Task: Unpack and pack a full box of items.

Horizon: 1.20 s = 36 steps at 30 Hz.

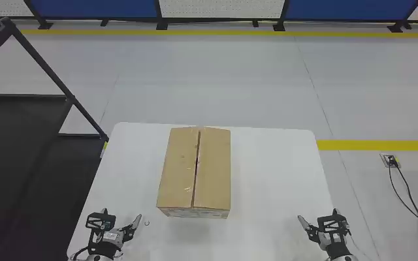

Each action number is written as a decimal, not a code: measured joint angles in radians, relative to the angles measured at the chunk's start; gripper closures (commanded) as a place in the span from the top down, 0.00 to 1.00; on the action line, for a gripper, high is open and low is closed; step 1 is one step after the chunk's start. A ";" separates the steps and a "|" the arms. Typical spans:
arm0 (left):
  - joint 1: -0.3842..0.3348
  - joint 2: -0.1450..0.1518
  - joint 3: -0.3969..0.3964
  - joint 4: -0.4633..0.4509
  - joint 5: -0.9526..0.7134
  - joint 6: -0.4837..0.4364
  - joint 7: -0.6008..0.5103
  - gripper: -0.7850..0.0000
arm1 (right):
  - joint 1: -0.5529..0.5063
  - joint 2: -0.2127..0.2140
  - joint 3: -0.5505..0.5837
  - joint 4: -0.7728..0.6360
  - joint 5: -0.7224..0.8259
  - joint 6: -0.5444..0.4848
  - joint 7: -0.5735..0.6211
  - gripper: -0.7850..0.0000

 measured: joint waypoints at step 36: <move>-0.065 -0.011 -0.061 0.044 -0.285 -0.127 0.131 1.00 | -0.004 -0.013 -0.028 -0.118 0.032 0.011 -0.049 1.00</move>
